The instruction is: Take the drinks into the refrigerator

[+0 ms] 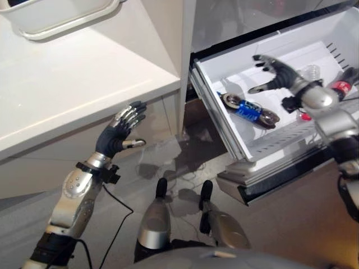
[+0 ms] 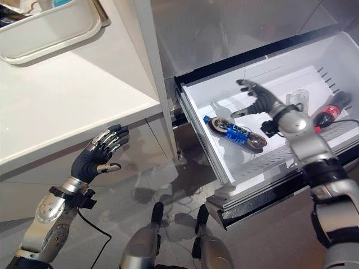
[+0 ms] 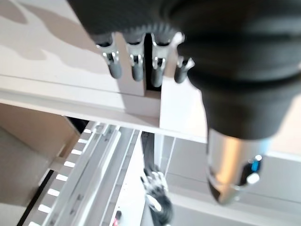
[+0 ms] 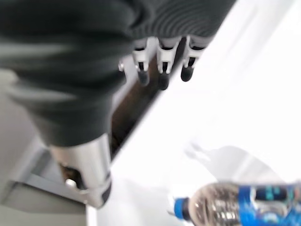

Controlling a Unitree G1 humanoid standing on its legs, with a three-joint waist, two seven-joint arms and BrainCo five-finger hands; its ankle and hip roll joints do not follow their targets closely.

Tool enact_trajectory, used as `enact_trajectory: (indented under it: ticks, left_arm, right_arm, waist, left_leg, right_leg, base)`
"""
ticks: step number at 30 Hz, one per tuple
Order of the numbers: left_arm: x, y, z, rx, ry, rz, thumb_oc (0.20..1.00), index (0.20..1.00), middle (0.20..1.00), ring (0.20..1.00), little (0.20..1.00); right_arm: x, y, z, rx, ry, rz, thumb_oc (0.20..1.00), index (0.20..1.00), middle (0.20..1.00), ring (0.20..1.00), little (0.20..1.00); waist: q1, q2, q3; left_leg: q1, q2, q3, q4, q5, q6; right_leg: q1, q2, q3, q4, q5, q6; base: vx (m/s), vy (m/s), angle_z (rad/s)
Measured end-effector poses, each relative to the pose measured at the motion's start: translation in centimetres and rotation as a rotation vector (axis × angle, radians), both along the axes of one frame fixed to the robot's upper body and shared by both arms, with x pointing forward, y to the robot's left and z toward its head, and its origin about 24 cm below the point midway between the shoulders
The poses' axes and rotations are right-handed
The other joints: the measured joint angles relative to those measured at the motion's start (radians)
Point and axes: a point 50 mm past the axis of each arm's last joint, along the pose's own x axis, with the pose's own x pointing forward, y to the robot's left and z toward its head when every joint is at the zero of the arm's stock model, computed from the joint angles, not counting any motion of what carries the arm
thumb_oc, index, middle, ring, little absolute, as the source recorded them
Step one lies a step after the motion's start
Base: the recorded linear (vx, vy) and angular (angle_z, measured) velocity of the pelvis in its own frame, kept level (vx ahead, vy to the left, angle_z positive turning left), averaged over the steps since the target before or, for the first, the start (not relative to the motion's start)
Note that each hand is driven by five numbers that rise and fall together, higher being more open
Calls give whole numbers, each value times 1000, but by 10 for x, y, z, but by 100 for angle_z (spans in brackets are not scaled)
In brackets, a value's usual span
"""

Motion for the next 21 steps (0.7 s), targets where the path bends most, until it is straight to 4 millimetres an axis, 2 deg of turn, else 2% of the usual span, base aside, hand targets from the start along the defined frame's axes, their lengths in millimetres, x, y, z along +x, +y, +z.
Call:
enact_trajectory:
  ticks: [4,7,8,10,12,13,16,18,21]
  left_arm:
    - [-3,4,4,1,-17,18,1000,1000,1000,1000,1000]
    - [-8,10,-2,-7,5,46,1000,1000,1000,1000,1000]
    - [-11,14,-3,-3,14,62,1000,1000,1000,1000,1000]
    - [-15,20,-6,2,29,89,1000,1000,1000,1000,1000]
    - [-21,28,-9,9,44,119,1000,1000,1000,1000,1000]
    - [-24,32,-10,15,54,135,1000,1000,1000,1000,1000]
    - [-31,36,-16,34,82,157,1000,1000,1000,1000,1000]
    - [-35,37,-9,24,35,166,1000,1000,1000,1000,1000]
    - [-39,39,-3,-3,-12,197,1000,1000,1000,1000,1000]
  right_arm:
    - [-25,-13,-10,61,-33,-4,1000,1000,1000,1000,1000]
    - [-53,-19,-9,81,-87,16,1000,1000,1000,1000,1000]
    - [-59,-19,-8,88,-102,25,1000,1000,1000,1000,1000]
    - [-71,-25,-8,89,-122,15,1000,1000,1000,1000,1000]
    - [-86,-31,-16,133,-136,4,1000,1000,1000,1000,1000]
    - [-92,-33,-21,131,-115,-2,1000,1000,1000,1000,1000]
    - [-108,-43,-38,144,-69,-46,1000,1000,1000,1000,1000]
    - [-123,-51,-58,189,-22,-98,1000,1000,1000,1000,1000]
    - [-133,-56,-75,248,1,-147,1000,1000,1000,1000,1000]
  waist:
    - [-16,-26,-16]
    - [-28,-52,-32]
    - [-30,-67,-45]
    - [-63,-96,-65]
    - [-66,-122,-92]
    - [-88,-134,-104]
    - [-107,-138,-138]
    - [-124,-131,-183]
    - [-136,-108,-218]
  left_leg:
    - [14,0,5,-2,-1,1]
    - [39,-1,45,-5,-9,4]
    - [45,-2,61,-4,-12,6]
    - [59,-5,92,-4,-19,9]
    - [62,-5,121,-4,-24,11]
    - [76,-7,143,-5,-30,13]
    - [94,-11,175,-5,-40,17]
    - [97,-13,205,-5,-50,19]
    - [113,-14,230,-15,-54,20]
  right_leg:
    - [10,0,11,1,-1,-1]
    - [5,4,51,16,-2,0]
    - [4,3,65,18,-2,0]
    - [-3,6,93,28,-1,2]
    - [-16,7,118,39,-1,4]
    - [-18,9,140,44,0,6]
    - [-17,10,171,49,-1,12]
    - [-30,13,199,53,-3,19]
    - [-29,17,224,53,-1,21]
  base:
    - [47,9,-6]
    - [50,25,-35]
    - [38,40,-43]
    - [48,64,-45]
    - [50,48,-49]
    - [62,62,-46]
    - [46,54,-38]
    - [44,47,-32]
    - [28,42,-31]
